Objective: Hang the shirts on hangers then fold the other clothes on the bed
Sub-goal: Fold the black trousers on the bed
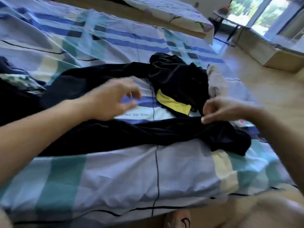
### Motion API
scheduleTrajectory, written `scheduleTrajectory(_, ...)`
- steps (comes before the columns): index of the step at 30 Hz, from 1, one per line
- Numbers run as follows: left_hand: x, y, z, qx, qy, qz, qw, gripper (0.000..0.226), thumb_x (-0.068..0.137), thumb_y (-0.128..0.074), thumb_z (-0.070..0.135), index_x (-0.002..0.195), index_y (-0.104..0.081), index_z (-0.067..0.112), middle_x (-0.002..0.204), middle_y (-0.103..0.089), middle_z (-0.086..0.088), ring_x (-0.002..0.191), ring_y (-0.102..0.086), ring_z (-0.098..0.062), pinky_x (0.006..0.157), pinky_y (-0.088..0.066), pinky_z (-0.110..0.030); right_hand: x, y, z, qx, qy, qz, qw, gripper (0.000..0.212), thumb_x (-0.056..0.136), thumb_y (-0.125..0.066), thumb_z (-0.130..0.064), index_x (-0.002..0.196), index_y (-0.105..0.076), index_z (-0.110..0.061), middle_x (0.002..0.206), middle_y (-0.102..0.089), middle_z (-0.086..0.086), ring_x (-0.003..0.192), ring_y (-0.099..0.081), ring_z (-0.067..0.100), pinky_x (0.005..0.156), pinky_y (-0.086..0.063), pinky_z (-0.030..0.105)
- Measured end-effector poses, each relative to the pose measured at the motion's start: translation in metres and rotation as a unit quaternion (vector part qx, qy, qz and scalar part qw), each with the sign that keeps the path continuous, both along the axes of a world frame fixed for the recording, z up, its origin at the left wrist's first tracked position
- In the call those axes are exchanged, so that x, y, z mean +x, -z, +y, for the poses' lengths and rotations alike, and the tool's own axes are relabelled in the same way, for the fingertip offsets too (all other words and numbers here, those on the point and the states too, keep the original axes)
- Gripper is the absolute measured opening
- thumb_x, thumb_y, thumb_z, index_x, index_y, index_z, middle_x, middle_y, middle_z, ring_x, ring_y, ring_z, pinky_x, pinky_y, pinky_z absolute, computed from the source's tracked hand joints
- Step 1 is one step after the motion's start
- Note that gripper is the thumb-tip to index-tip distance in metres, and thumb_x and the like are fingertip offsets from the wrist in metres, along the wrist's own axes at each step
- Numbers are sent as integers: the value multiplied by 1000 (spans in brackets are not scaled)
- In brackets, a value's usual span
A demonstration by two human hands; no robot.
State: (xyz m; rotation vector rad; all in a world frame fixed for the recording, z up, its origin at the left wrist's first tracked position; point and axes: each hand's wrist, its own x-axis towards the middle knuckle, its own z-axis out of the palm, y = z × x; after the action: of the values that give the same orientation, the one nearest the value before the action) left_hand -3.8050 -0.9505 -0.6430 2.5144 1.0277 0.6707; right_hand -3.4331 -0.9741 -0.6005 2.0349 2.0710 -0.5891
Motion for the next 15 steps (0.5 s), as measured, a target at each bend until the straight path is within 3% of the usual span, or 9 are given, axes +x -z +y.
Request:
scheduleTrajectory(2, 17, 22, -12, -33, 100, 105, 989, 31, 87, -72, 34, 116, -63, 26, 108, -56, 8, 100, -52, -8, 91, -42, -28, 23, 20, -30, -40, 32, -88, 995, 49, 66, -88, -51, 93, -59, -22, 90, -60, -4, 87, -57, 21, 71, -43, 35)
scheduleTrajectory(4, 29, 43, -16, -46, 135, 183, 973, 46, 81, -74, 46, 122, -57, 32, 112, -51, 11, 103, -46, -6, 90, -41, -27, 41, 39, -57, -82, 55, -154, 983, 65, 64, -88, -53, 109, -50, -26, 107, -48, -2, 99, -49, 19, 74, -42, 32)
scheduleTrajectory(7, 42, 61, -19, 8, 126, 230, 965, 42, 80, -70, 51, 115, -54, 33, 107, -51, 12, 102, -49, -10, 82, -43, -30, 63, 57, -76, -106, 53, -96, 988, 68, 63, -87, -54, 112, -46, -32, 116, -37, -2, 112, -42, 19, 87, -48, 35)
scheduleTrajectory(10, 49, 67, -22, 42, 106, 168, 979, 20, 87, -65, 45, 96, -55, 30, 94, -52, 12, 92, -56, -15, 72, -37, -29, 89, 63, -82, 43, 145, 42, 988, 51, 68, -83, -58, 99, -55, -30, 119, -40, -1, 112, -48, 19, 94, -49, 36)
scheduleTrajectory(13, 53, 59, -24, 27, 84, 76, 993, 20, 89, -62, 44, 79, -48, 34, 79, -52, 14, 76, -54, -9, 67, -42, -33, 109, 69, -87, 147, 286, 135, 937, 58, 76, -74, -64, 114, -57, -24, 126, -45, 2, 116, -52, 18, 102, -46, 35)
scheduleTrajectory(15, 54, 52, -23, -18, 61, 19, 998, 28, 89, -68, 34, 73, -45, 34, 72, -55, 14, 69, -52, -6, 63, -41, -30, 109, 72, -94, 139, 370, 200, 897, 60, 81, -80, -44, 124, -49, -18, 111, -55, 0, 98, -58, 11, 80, -50, 26)
